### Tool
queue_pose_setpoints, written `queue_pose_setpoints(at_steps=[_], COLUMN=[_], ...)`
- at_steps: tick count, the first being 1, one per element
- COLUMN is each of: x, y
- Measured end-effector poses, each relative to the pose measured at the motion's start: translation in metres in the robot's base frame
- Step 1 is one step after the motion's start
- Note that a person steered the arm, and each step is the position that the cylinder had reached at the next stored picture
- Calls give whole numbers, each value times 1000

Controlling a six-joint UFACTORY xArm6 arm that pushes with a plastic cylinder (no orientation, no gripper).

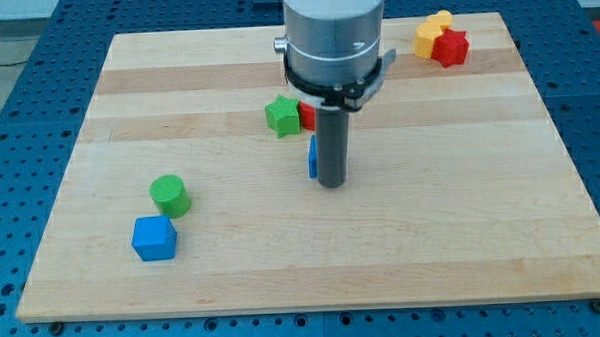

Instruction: Move the blue triangle diagonally to the green star

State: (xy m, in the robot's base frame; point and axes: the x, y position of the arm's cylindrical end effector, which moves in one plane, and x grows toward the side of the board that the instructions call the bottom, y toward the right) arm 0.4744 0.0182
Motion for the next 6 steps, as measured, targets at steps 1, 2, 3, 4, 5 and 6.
queue_pose_setpoints(at_steps=[1,2,3,4,5,6], x=[-22,-38,-40,-40,-5,50], y=[-9,-10,-10,-10,-1,-8])
